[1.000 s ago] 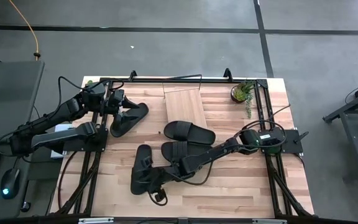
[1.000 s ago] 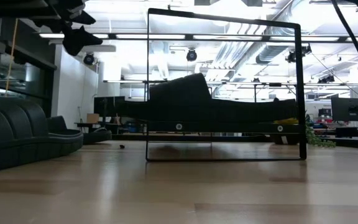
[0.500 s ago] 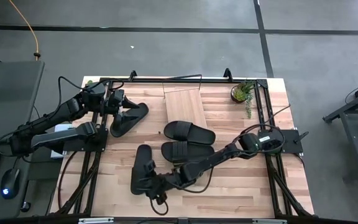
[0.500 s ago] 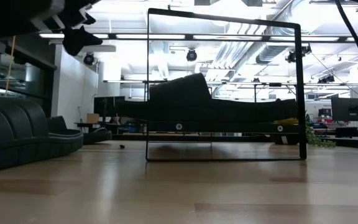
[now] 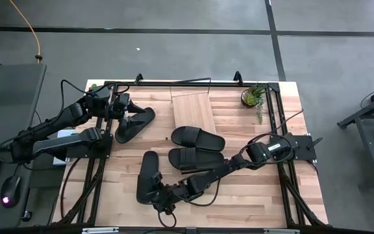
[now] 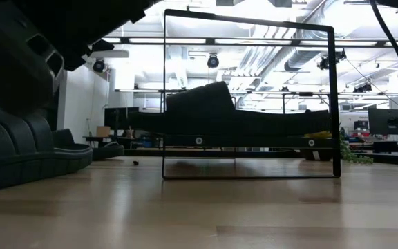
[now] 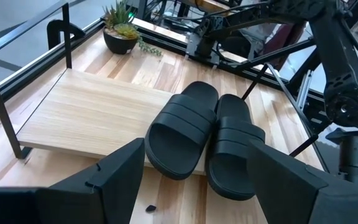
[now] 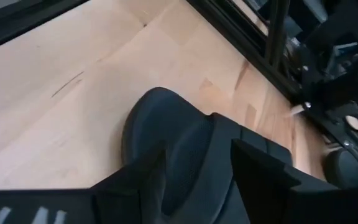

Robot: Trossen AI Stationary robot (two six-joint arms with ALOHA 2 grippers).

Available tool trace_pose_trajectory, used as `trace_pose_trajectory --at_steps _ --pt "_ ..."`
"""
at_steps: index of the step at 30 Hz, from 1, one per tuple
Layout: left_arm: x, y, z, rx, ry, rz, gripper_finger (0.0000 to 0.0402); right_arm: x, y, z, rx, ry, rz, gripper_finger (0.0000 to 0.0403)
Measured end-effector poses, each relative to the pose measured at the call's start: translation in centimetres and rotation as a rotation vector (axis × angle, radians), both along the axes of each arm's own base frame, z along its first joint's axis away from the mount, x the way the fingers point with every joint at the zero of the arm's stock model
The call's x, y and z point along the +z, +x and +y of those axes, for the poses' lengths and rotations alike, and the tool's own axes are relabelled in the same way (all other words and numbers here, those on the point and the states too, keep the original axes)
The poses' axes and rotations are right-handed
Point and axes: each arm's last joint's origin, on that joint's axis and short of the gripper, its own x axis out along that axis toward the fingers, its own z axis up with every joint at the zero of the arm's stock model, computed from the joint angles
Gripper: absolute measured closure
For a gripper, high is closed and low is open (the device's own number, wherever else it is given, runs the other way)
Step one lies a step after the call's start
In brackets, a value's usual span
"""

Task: Pick and place slides into the shelf
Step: Put the bottom black slipper on the shelf

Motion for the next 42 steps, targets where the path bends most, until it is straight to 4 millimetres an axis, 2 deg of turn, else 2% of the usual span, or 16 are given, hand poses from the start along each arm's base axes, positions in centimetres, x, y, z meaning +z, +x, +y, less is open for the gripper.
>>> trace_pose_trajectory --at_steps 6,12,31,36,42 --pt "0.0 0.0 0.0 0.0 0.0 0.0 0.014 0.0 0.0 -0.2 -0.052 -0.049 -0.015 0.0206" --pt "0.0 0.0 0.0 0.0 0.0 0.0 0.014 -2.1 0.2 -0.2 -0.057 -0.091 0.008 0.0192" --pt "0.0 0.0 0.0 -0.001 0.0 0.0 0.014 -2.6 0.4 -0.6 -0.189 -0.167 -0.039 0.019" --pt "0.0 0.0 0.0 -0.001 0.0 0.0 0.014 -2.7 0.3 -0.8 -0.247 -0.208 -0.038 0.0209" --pt "0.0 0.0 0.0 -0.001 0.0 0.0 0.014 -2.9 0.1 -0.9 -0.281 -0.213 -0.026 0.0267"
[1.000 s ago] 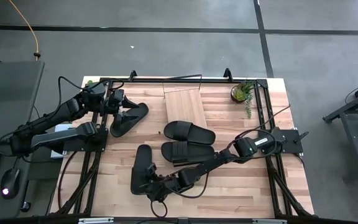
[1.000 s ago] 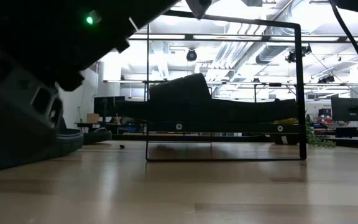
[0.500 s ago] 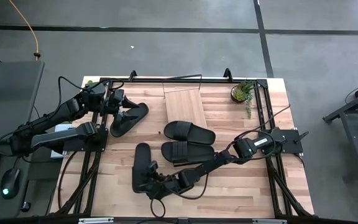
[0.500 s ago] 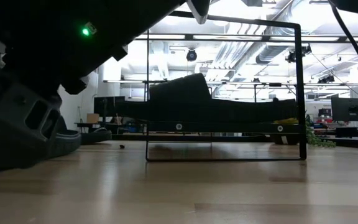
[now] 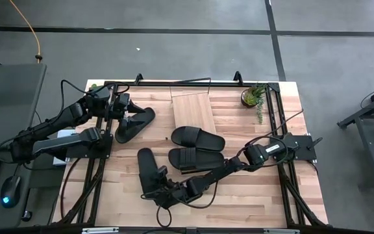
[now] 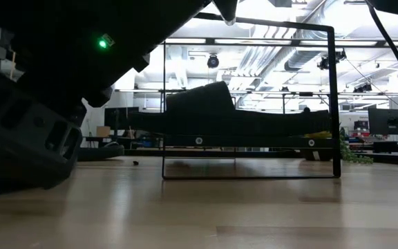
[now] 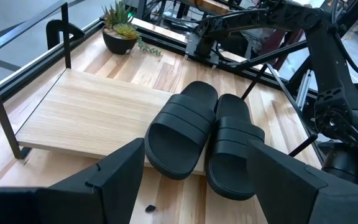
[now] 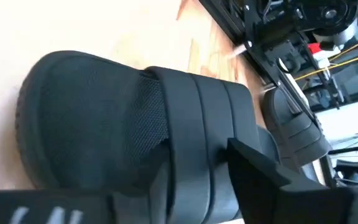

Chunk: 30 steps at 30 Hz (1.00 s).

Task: Pick and place slides into the shelf
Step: Put the bottom black slipper on the shelf

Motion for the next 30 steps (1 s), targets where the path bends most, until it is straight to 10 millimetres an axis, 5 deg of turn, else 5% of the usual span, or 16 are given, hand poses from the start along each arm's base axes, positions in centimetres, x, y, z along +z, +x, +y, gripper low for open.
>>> trace_pose_trajectory --at_steps 13,20,30 --pt "0.0 0.0 0.0 0.0 0.0 0.0 0.014 0.2 0.3 -0.3 -0.012 0.06 -0.036 0.0394" --pt "0.0 0.0 0.0 0.0 0.001 0.0 0.014 1.9 0.8 -0.1 0.011 0.083 -0.043 0.04" --pt "0.0 0.0 0.0 0.003 0.005 0.002 0.014 7.2 1.4 -0.1 0.009 0.104 -0.043 0.0402"
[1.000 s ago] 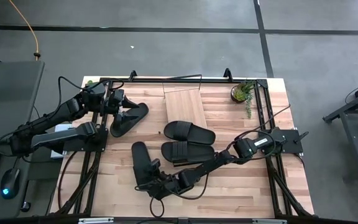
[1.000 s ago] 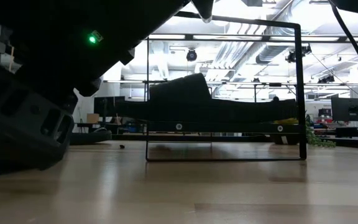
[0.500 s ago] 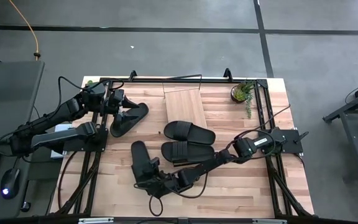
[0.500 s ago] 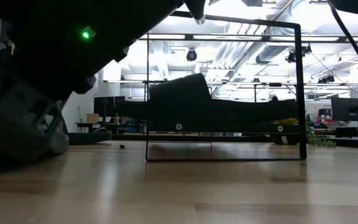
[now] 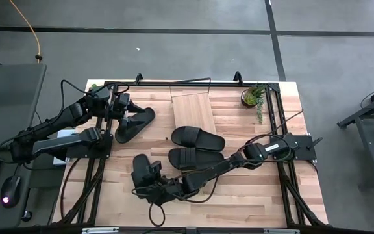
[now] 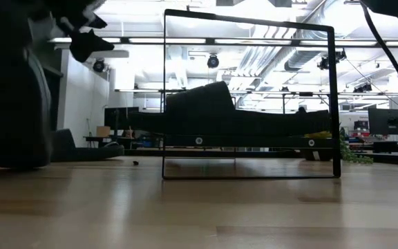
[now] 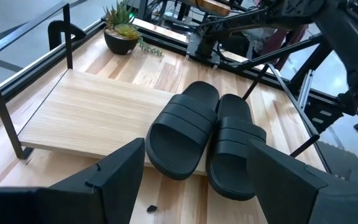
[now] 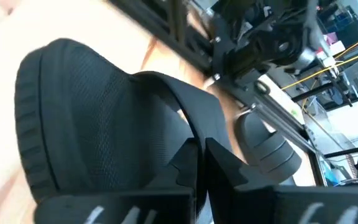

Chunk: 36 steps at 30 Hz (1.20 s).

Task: Pick and place slides into the shelf
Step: Put the bottom black slipper on the shelf

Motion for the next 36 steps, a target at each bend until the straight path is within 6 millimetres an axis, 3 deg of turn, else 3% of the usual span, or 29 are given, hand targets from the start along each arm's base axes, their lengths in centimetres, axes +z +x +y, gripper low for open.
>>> trace_pose_trajectory --at_steps 15,25,36 --pt "0.0 0.0 0.0 -0.002 0.012 0.003 0.014 2.3 -0.1 -1.5 -0.013 0.001 -0.008 0.0403" --pt "-0.1 0.0 0.0 -0.011 0.03 0.01 0.014 6.8 -0.5 -3.9 0.012 0.058 -0.045 0.0403" --pt "-0.1 0.0 0.0 -0.021 0.061 0.017 0.014 10.6 -2.4 -5.0 0.224 0.222 0.046 0.0403"
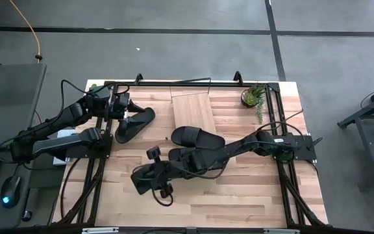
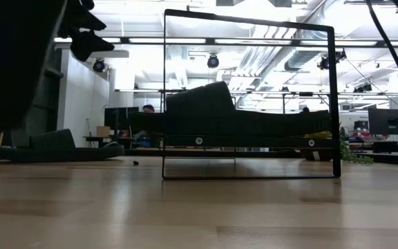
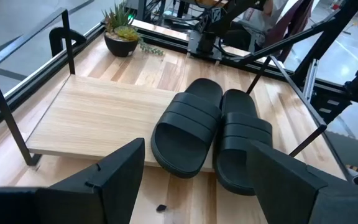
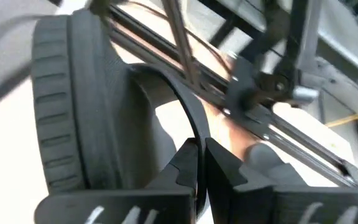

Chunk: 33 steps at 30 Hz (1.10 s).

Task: Pick and place slides into the shelf
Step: Put the bottom black slipper on the shelf

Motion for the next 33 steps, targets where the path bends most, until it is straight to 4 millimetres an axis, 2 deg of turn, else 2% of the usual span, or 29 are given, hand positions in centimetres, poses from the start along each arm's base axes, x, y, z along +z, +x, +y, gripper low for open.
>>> trace_pose_trajectory --at_steps 4,10,15,23,27,33 --pt "0.0 0.0 0.1 0.017 0.02 0.008 0.014 2.6 -1.4 0.2 0.029 0.023 -0.028 0.0403" --pt "0.0 0.0 0.1 0.014 0.043 0.012 0.014 7.3 -4.5 0.3 0.05 0.032 -0.073 0.0403" --pt "0.1 0.0 0.0 -0.023 0.108 0.012 0.014 10.4 -6.9 0.7 0.067 0.075 -0.118 0.0403" --pt "0.9 -0.1 -0.8 -0.121 0.236 -0.049 0.014 11.4 -8.0 -0.1 0.016 0.132 -0.087 0.0403" --pt "1.8 0.3 -2.4 -0.233 0.338 -0.141 0.014 11.2 -7.7 -0.9 -0.001 0.12 -0.074 0.0403" --pt "1.7 1.1 -4.7 -0.276 0.504 -0.101 0.014 11.6 -7.6 -1.7 -0.003 0.106 -0.094 0.0403"
